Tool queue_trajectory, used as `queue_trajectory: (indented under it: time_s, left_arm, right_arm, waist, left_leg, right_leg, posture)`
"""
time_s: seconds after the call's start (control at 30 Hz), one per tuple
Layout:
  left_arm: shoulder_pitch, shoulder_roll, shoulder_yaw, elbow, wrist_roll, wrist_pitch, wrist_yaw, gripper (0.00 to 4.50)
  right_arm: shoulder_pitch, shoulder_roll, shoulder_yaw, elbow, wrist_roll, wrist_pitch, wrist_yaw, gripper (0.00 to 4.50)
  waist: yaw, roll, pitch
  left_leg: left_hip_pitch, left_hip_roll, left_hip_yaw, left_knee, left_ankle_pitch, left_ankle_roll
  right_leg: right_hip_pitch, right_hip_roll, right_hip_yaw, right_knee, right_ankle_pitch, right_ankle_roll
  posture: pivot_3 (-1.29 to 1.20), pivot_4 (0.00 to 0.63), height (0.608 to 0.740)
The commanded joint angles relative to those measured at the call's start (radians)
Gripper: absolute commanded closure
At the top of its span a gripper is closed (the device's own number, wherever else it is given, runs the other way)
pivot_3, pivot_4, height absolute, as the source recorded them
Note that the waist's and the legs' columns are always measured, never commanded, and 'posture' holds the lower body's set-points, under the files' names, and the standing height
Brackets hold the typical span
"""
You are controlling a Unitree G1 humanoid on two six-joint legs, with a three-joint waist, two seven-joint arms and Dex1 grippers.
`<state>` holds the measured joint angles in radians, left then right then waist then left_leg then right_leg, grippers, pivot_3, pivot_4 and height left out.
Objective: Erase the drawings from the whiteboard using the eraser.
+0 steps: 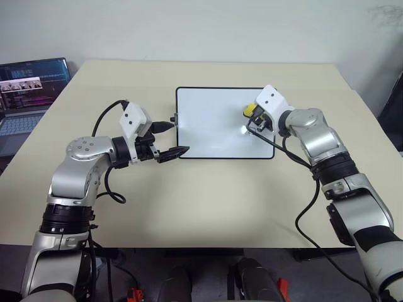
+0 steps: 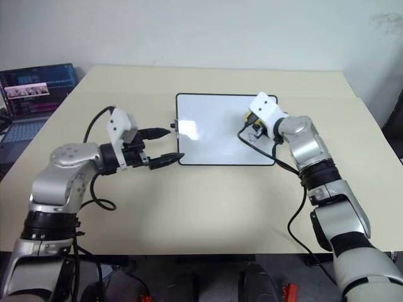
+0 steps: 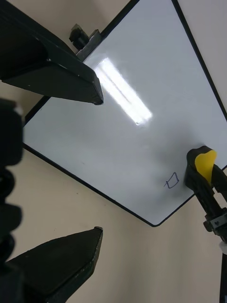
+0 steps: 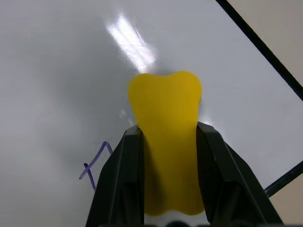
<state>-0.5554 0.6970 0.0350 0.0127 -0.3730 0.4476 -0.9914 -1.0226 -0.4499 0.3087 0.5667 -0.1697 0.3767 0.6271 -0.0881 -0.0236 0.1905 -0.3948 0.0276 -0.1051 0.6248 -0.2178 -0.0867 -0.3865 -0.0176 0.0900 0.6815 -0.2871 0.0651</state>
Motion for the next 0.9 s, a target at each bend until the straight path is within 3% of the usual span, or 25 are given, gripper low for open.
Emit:
queue_trajectory:
  time_s: [0.03,0.37,0.7,0.9]
  left_arm:
    - [-0.010,0.011,0.026,-0.034,-0.011,-0.005,0.008,0.00]
    - [-0.019,0.006,0.020,-0.026,-0.007,-0.007,0.006,0.00]
    - [-0.025,0.003,0.017,-0.021,-0.003,-0.012,0.007,0.00]
    - [-0.025,0.004,0.018,-0.023,-0.003,-0.011,0.007,0.00]
  right_arm:
    - [0.068,-0.015,0.054,-0.020,-0.040,0.021,0.067,3.40]
    - [0.206,-0.009,0.103,-0.164,-0.077,0.072,0.144,3.40]
    - [0.046,-0.016,-0.001,0.060,-0.090,-0.018,-0.078,3.40]
    - [0.003,-0.024,-0.022,0.172,-0.104,-0.072,-0.140,3.40]
  waist:
    - [0.000,0.000,0.000]
    - [-0.004,-0.001,-0.001]
    - [-0.001,-0.001,-0.001]
    - [0.000,-0.001,-0.001]
  left_leg:
    - [0.000,0.000,0.000,0.000,0.000,0.000]
    - [0.003,0.001,0.001,0.002,0.000,0.000]
    - [0.004,0.001,0.003,0.003,0.003,0.004]
    - [0.004,0.001,0.004,0.003,0.004,0.005]
  right_leg:
    - [0.000,0.000,0.000,0.000,0.000,0.001]
    - [0.002,0.003,0.003,0.001,0.001,0.007]
    - [0.002,0.003,0.006,-0.001,0.007,0.007]
    - [0.002,0.003,0.007,-0.001,0.008,0.007]
  posture:
    - [0.00,0.150,0.740]
    - [0.00,0.150,0.740]
    - [0.00,0.150,0.740]
    - [0.00,0.150,0.740]
